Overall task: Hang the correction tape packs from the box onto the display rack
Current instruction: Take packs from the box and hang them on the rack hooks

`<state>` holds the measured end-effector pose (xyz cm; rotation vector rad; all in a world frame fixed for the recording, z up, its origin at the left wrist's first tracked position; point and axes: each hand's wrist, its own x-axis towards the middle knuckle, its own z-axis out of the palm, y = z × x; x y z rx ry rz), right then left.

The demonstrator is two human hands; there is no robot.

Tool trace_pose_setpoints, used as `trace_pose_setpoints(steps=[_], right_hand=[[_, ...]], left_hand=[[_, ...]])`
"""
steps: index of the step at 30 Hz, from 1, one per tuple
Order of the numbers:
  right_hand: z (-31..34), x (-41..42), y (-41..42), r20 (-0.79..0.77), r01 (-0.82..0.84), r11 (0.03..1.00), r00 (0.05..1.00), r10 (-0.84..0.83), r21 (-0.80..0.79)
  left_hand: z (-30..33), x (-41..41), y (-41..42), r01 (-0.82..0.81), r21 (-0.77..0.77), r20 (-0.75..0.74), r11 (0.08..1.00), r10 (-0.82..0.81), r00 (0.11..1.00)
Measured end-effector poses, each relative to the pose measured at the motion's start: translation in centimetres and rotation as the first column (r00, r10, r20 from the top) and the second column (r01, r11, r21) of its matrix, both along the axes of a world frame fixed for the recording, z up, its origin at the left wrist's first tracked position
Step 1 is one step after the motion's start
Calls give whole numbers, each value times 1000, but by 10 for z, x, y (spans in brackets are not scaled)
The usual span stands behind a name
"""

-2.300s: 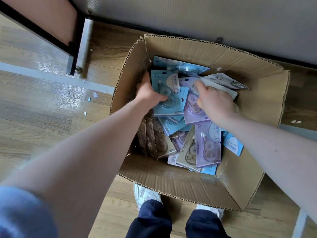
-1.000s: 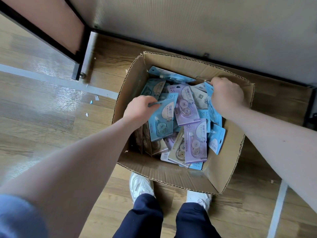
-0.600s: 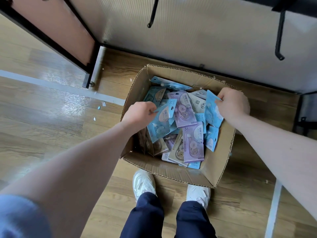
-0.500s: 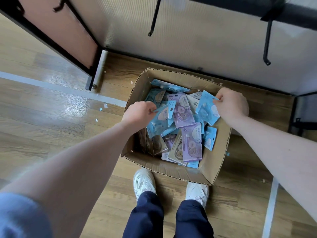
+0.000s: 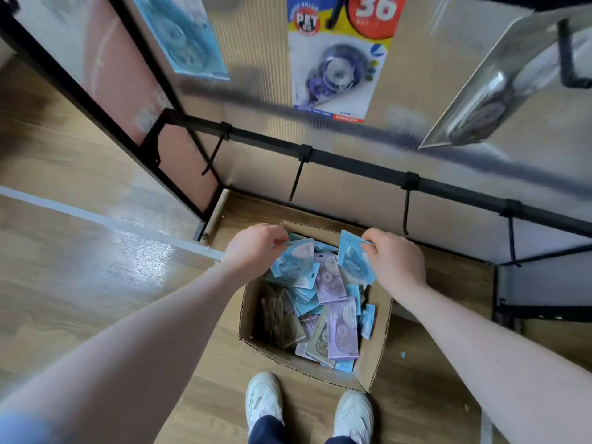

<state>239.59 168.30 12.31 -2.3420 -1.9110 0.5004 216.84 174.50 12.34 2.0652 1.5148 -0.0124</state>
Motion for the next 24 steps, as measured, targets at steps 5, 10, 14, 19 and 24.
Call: trace_pose_setpoints(steps=[5,10,14,19,24], right_hand=[[60,-6,3,-25,-16,997,1000,18,82],[121,-6,3,-67,-14,988,997,24,155],[168,-11,5,-101,-15,978,994,37,207],[204,-34,16,-110,-34,957,992,68,289],[208,-73,28,-82,-27,936,995,60,350]], left_hand=[[64,1,7,-23,101,28,995,20,999],[124,-4,3,-37,163,60,986,27,998],[169,-14,3,-33,210,86,977,15,996],[209,-35,20,-46,285,155,957,1,988],[225,-73,47,-51,354,246,934,-41,968]])
